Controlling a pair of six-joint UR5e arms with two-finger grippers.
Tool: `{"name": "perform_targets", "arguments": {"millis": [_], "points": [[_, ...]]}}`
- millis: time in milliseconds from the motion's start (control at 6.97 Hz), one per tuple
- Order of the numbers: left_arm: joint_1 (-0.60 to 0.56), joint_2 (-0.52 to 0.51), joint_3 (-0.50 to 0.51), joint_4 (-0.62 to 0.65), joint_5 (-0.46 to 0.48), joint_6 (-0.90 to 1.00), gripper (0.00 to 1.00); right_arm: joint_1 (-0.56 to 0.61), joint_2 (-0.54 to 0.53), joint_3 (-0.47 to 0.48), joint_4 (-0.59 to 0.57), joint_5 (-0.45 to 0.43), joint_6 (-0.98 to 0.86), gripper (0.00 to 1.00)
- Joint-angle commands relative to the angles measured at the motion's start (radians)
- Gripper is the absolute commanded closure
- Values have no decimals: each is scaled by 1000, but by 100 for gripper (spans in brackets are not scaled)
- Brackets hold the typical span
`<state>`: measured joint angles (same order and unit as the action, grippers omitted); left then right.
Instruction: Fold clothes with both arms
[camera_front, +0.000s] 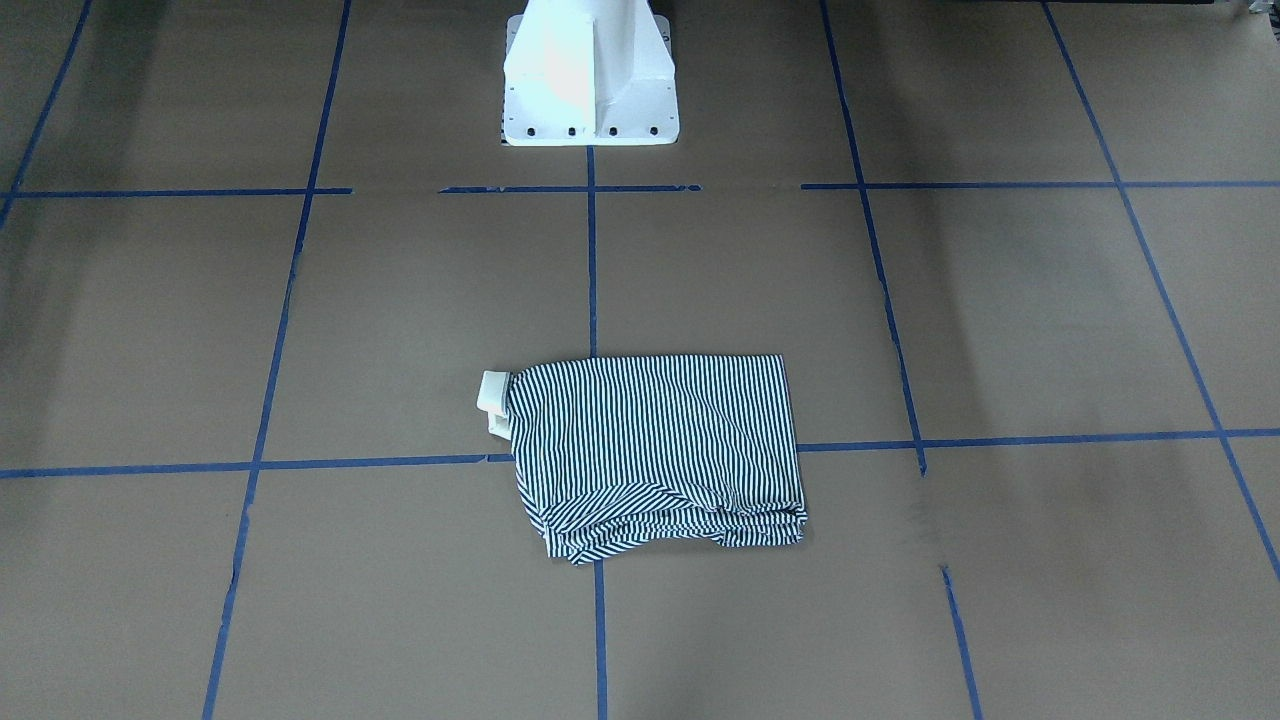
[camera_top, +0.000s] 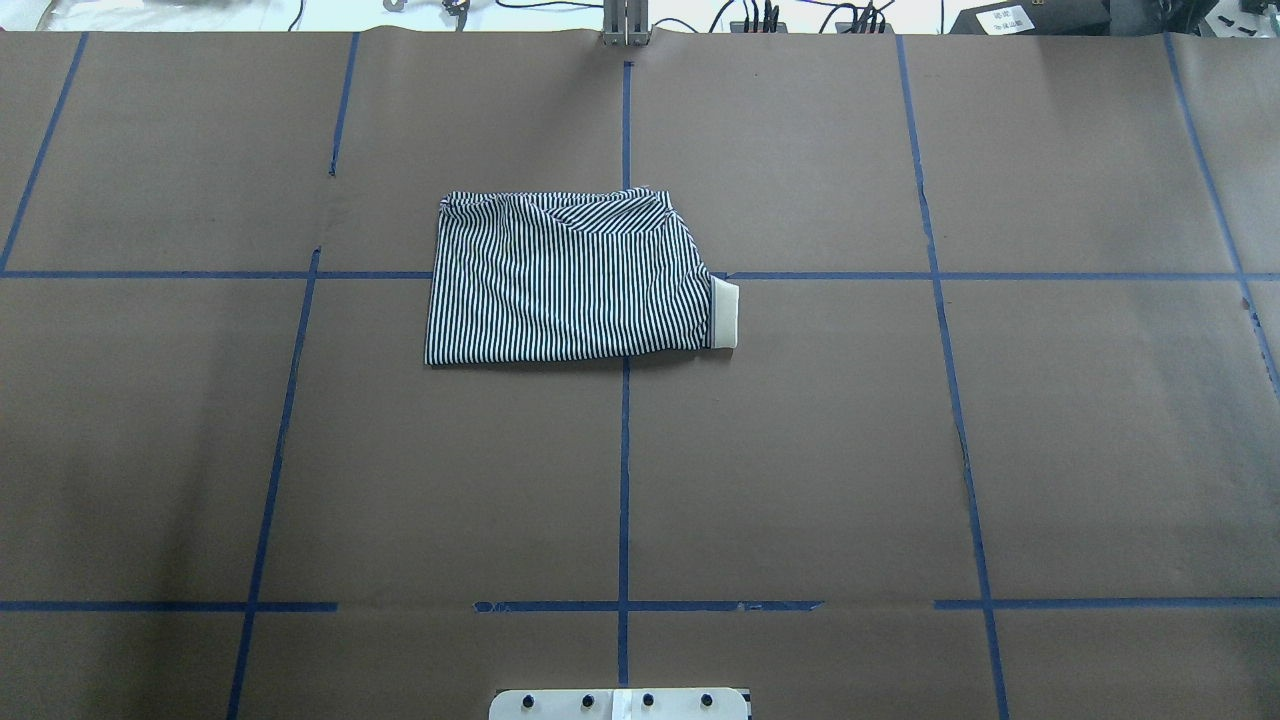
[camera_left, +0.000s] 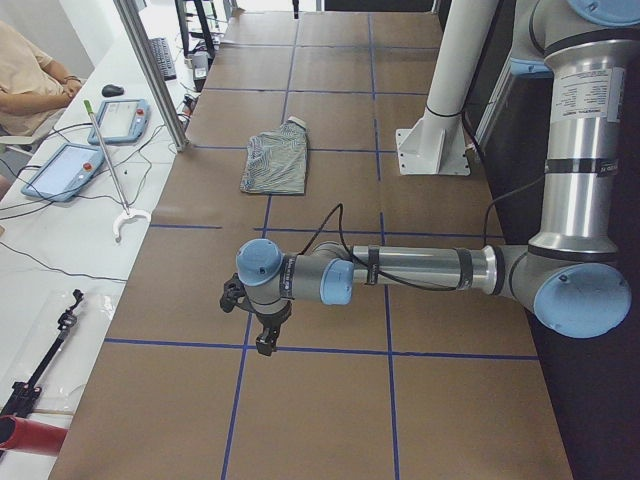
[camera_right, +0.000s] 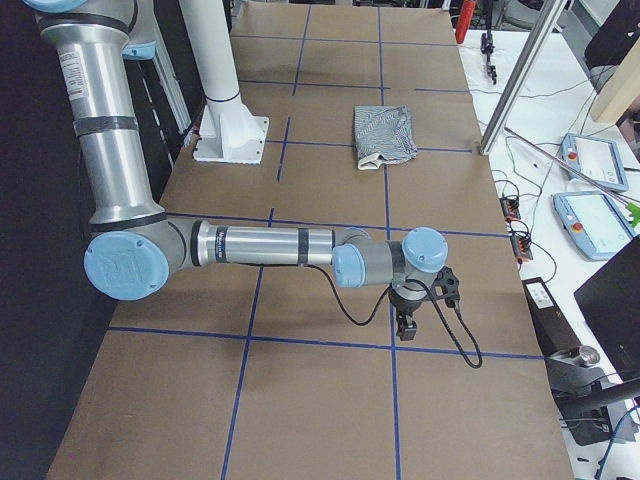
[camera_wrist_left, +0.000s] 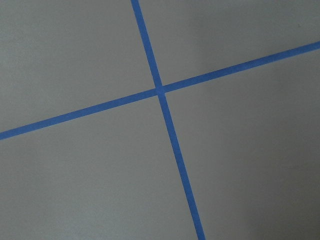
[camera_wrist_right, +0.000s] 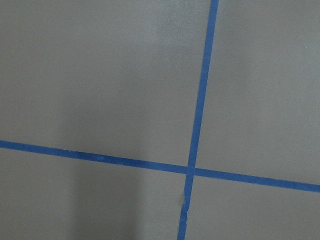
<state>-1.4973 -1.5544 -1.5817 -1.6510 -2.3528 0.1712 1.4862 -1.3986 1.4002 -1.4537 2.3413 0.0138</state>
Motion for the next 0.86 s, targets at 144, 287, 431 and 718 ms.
{"name": "perform_targets", "arguments": {"millis": [144,287,431,718], "points": [[0,-3,-6,2,0,1,0,-4,1,2,0,-23,-5,0],[0,-3,-12,2,-2,1,0,-6,1,3,0,-23,0,0],[0,-7,-14,2,0,1,0,-6,1,3,1,-22,5,0],[0,-19,-17,4,-2,2,0,-6,1,3,1,-22,5,0]]}}
